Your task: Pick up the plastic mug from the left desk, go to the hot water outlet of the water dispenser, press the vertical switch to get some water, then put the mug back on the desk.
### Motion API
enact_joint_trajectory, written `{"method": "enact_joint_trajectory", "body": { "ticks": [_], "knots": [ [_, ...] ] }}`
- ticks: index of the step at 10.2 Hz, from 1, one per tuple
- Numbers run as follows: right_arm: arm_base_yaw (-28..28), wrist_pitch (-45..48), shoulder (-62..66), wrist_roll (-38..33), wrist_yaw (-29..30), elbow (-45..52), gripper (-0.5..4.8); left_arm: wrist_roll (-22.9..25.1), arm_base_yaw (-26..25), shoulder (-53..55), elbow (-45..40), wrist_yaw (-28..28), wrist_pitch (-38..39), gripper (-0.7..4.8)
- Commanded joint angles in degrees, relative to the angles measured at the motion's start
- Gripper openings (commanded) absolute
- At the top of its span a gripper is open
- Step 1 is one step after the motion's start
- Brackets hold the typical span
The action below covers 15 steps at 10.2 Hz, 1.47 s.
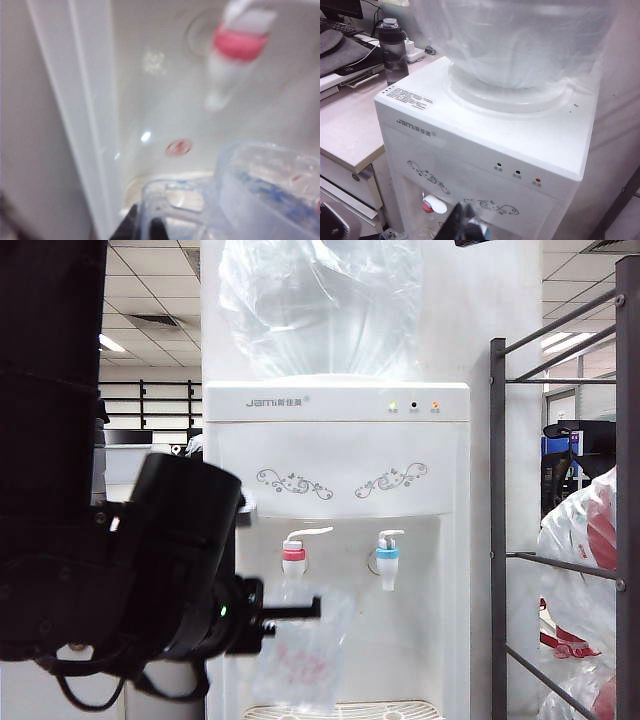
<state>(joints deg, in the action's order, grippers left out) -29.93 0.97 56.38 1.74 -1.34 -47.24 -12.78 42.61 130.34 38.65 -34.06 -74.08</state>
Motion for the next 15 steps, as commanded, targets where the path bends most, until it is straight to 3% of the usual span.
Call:
{"method": "enact_joint_trajectory", "body": {
  "ticks": [1, 4, 13, 15],
  "knots": [
    [-0.1, 0.7, -0.1, -0.2, 0.0, -0.2, -0.01, 3.0, 0.5, -4.1, 0.2, -2.4, -9.1, -0.05],
    [-0.1, 0.7, -0.1, -0.2, 0.0, -0.2, -0.01, 8.4, 0.5, -7.4, 0.2, -2.4, -9.1, -0.05],
    [-0.1, 0.7, -0.1, -0.2, 0.0, -0.2, -0.01, 13.7, 1.0, -18.9, 0.2, -6.1, -9.1, -0.05],
    [-0.1, 0.7, -0.1, -0.2, 0.0, -0.2, -0.01, 18.2, 0.2, -22.5, 0.2, -7.5, -9.0, -0.05]
  ]
}}
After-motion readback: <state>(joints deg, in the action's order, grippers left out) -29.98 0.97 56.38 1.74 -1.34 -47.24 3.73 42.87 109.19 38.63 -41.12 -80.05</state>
